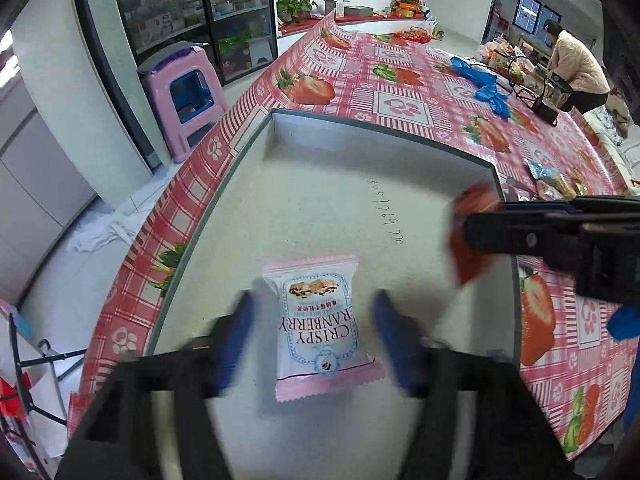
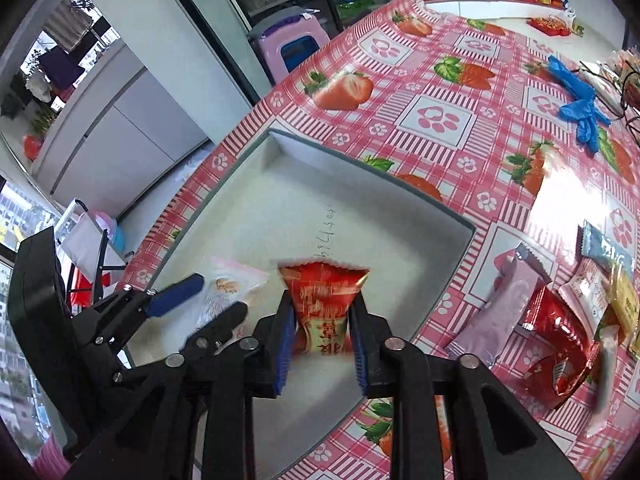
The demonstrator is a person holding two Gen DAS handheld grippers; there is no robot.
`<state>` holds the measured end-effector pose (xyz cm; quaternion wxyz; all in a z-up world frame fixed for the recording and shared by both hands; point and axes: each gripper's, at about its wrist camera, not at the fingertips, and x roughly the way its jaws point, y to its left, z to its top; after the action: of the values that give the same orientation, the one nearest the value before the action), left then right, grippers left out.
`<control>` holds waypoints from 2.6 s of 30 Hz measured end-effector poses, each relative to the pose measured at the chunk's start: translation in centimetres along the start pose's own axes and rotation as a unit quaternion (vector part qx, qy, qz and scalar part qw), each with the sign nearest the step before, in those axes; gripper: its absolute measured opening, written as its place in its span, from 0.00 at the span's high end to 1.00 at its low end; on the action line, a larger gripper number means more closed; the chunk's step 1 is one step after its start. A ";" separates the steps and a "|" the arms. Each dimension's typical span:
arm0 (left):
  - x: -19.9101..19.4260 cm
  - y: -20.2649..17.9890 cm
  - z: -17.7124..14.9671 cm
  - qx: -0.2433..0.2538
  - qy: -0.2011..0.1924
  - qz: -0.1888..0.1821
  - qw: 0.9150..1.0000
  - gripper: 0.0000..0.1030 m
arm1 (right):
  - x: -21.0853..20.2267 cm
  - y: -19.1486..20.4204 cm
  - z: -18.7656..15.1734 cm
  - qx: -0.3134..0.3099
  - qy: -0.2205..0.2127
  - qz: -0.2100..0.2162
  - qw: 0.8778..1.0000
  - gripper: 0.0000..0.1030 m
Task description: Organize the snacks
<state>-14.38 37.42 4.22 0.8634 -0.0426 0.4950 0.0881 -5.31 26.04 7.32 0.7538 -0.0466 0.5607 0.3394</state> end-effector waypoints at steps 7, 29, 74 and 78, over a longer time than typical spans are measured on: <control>-1.3 -1.2 0.8 0.014 -0.006 0.005 1.000 0.20 | -1.8 -1.5 -0.6 0.003 -0.025 -0.027 0.999 0.03; 2.2 -23.8 2.6 0.139 0.022 -0.074 0.987 0.19 | -7.7 -22.5 -10.8 0.127 -0.030 -0.182 0.975 0.03; 0.8 -23.2 -6.2 0.125 -0.044 -0.060 0.989 0.00 | -9.0 -23.8 -16.9 0.159 -0.078 -0.242 0.954 0.00; 1.4 -23.1 -5.7 0.115 -0.040 -0.081 0.989 0.00 | -9.2 -23.4 -18.1 0.143 -0.121 -0.244 0.952 0.00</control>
<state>-14.05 14.01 -0.23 0.8858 0.0206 0.4622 -0.0375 -8.15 -4.23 1.49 0.8747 -0.0323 0.4792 0.0648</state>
